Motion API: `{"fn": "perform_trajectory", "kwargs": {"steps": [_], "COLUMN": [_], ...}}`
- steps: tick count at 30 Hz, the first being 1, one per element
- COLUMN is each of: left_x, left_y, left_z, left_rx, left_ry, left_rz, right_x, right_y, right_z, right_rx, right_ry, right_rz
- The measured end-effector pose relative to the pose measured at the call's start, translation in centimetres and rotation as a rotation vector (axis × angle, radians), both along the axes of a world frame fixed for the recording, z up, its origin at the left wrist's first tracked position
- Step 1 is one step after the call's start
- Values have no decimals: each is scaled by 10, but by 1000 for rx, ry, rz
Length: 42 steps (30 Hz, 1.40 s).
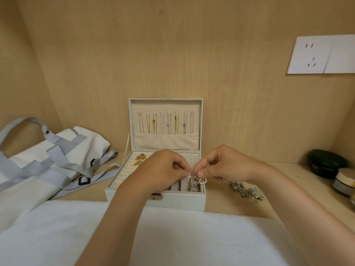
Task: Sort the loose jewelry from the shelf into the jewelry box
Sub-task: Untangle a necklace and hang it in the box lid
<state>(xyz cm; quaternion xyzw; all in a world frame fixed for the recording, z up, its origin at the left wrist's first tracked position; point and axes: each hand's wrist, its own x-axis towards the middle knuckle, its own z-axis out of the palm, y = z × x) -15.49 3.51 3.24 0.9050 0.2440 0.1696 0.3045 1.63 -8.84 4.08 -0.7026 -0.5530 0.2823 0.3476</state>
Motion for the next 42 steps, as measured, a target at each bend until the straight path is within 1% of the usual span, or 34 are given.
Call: {"fn": "perform_trajectory", "kwargs": {"steps": [2, 6, 10, 13, 15, 19, 22, 24, 26, 29, 33, 36, 38, 40, 42], "left_x": [-3, -3, 0, 1, 3, 5, 3, 0, -4, -5, -6, -8, -8, -9, -9], "left_y": [4, 1, 0, 1, 1, 8, 15, 22, 29, 35, 38, 41, 44, 48, 52], "left_z": [0, 0, -3, -5, -5, -9, -13, -14, -15, -17, -19, -19, -20, -21, -21], "left_rx": [17, 68, 81, 126, 167, 293, 315, 330, 351, 355, 338, 330, 313, 252, 137], "left_ry": [21, 112, 129, 124, 96, 21, -26, -42, -51, -47, -45, -109, -149, -196, -266], "left_rz": [11, -24, -44, -29, -18, 24, 66, 107, 141, 154, 149, 139, 141, 145, 154], "right_x": [-3, -6, -12, -9, -4, -8, -11, -11, -11, -12, -13, -12, -9, -7, -6], "right_y": [2, 8, 10, 7, 5, 5, 5, 5, 8, 23, 45, 57, 63, 68, 72], "right_z": [-1, -5, -11, -7, -4, -10, -11, -7, -5, -6, -7, -7, -4, 1, 6], "right_rx": [-1, 26, 34, 51, 53, -44, -65, -27, 58, 128, 56, -26, -41, 5, 91], "right_ry": [-45, -200, -326, -302, -322, -363, -414, -426, -417, -440, -443, -464, -464, -432, -342], "right_rz": [2, -49, -27, -33, -54, 1, -8, -27, -83, -136, -117, -77, -69, -71, -88]}}
